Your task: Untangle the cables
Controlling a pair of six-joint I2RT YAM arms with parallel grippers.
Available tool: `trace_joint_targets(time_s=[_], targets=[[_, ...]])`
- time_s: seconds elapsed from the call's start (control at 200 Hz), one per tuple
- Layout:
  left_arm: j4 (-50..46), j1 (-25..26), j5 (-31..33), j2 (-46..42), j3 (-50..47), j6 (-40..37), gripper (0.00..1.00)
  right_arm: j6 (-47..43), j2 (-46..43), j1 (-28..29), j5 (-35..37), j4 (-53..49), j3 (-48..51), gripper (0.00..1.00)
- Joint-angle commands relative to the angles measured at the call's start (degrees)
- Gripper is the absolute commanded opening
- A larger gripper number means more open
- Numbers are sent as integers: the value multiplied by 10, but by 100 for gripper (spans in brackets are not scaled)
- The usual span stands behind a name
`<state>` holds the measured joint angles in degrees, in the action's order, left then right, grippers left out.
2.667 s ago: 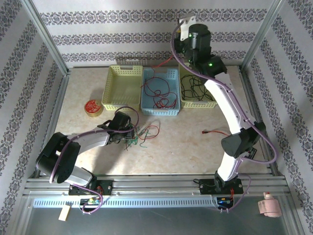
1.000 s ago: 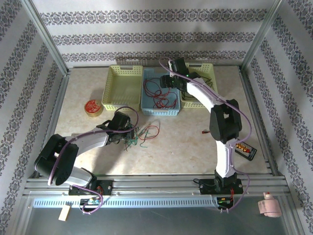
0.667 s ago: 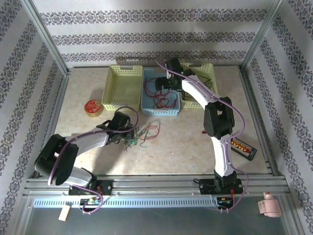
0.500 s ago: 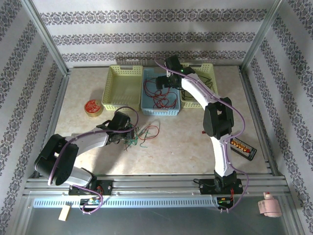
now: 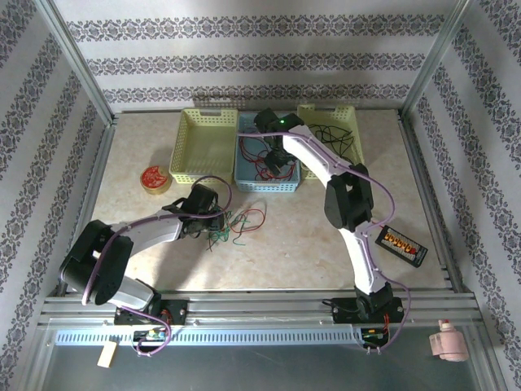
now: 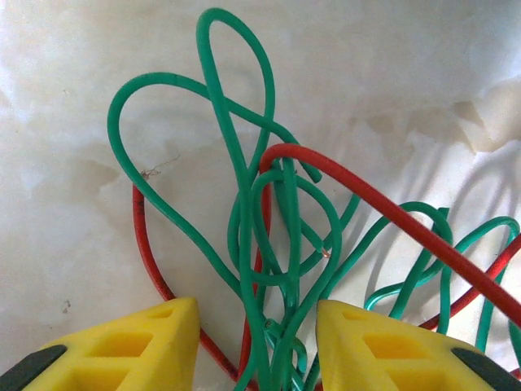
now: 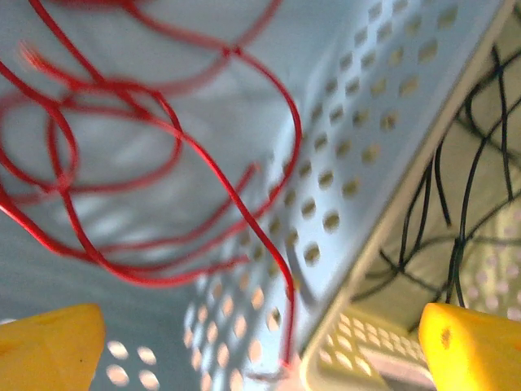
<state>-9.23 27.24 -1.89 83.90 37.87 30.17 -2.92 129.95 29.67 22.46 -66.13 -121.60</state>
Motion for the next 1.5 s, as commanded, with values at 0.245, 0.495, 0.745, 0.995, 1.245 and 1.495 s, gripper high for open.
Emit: trace_joint_targets(time_s=[0.245,0.495,0.745,0.995,1.245,1.495], targets=[[-10,-6,4,-6,-1,-15,42,66,-188,-13,-77,-10,169,98],[15,-6,-39,-2,-7,-20,42,114,-355,147,-177,193,403,53],[-7,-10,-95,-37,5,-9,44,87,-225,245,-348,287,352,39],[-100,-20,-10,-89,6,33,50,64,-155,247,-394,301,294,41],[-134,-22,58,-141,-11,51,51,85,-139,229,-390,318,288,41],[-117,-34,43,-137,-11,54,51,103,-133,199,-346,322,281,42]])
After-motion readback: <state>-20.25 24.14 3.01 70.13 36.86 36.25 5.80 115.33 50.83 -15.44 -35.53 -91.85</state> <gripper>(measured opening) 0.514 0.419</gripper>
